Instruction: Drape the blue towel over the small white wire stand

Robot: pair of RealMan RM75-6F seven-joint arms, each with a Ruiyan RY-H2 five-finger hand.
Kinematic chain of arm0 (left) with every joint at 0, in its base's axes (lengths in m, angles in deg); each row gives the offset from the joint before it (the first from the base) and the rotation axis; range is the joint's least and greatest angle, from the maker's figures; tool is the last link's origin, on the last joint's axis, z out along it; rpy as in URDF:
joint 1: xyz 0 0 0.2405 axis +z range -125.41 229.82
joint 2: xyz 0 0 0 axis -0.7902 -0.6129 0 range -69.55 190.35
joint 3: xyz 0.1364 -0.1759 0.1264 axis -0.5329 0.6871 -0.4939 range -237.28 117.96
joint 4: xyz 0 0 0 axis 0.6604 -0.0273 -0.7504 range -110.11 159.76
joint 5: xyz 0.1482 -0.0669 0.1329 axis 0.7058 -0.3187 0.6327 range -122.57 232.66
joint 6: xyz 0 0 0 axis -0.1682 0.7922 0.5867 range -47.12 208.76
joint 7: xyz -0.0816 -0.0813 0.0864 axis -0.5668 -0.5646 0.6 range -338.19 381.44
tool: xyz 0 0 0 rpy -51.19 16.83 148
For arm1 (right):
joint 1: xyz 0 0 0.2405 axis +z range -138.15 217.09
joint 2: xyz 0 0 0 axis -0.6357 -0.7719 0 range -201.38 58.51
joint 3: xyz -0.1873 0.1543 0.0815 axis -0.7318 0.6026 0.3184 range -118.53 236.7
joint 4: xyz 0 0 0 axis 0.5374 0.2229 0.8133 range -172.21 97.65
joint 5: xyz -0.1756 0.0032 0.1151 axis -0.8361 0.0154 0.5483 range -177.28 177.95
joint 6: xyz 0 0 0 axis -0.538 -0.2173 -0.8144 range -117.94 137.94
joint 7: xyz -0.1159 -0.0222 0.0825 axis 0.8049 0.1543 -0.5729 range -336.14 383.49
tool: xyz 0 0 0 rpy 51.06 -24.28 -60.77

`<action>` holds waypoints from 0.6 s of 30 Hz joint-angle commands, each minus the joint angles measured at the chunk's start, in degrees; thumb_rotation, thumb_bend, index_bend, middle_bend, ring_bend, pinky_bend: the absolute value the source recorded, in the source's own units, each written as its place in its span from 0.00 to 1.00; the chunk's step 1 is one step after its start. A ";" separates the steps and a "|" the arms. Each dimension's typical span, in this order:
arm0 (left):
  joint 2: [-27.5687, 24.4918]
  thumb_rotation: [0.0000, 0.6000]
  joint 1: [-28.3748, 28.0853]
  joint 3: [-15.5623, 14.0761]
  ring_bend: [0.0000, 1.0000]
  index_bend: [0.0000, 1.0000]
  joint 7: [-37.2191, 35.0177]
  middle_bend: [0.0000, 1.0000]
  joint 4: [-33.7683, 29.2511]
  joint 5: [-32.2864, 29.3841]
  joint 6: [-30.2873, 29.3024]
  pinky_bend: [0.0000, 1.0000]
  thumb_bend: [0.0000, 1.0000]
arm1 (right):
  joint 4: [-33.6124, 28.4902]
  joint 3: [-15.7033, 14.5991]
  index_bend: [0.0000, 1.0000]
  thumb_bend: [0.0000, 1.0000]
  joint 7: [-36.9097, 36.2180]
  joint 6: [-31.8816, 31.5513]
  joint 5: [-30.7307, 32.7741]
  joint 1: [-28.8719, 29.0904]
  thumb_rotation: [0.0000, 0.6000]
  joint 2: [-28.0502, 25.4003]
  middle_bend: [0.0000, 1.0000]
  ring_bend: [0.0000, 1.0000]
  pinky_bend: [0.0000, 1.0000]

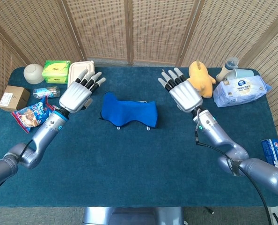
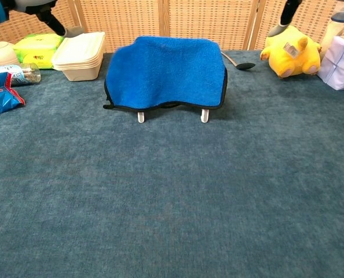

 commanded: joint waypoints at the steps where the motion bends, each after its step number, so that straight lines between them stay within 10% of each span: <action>1: -2.20 1.00 0.93 -0.07 0.00 0.00 2.65 0.00 -3.25 -1.10 -0.13 0.00 0.48 | -1.02 -0.40 0.00 0.09 0.36 -0.39 -0.28 -0.74 1.00 -0.95 0.03 0.00 0.00; 18: -13.28 1.00 11.23 0.22 0.00 0.00 3.12 0.00 -22.15 -6.39 -8.67 0.00 0.41 | -8.11 0.21 0.03 0.05 -3.26 -7.89 0.38 -7.60 1.00 -5.83 0.04 0.00 0.00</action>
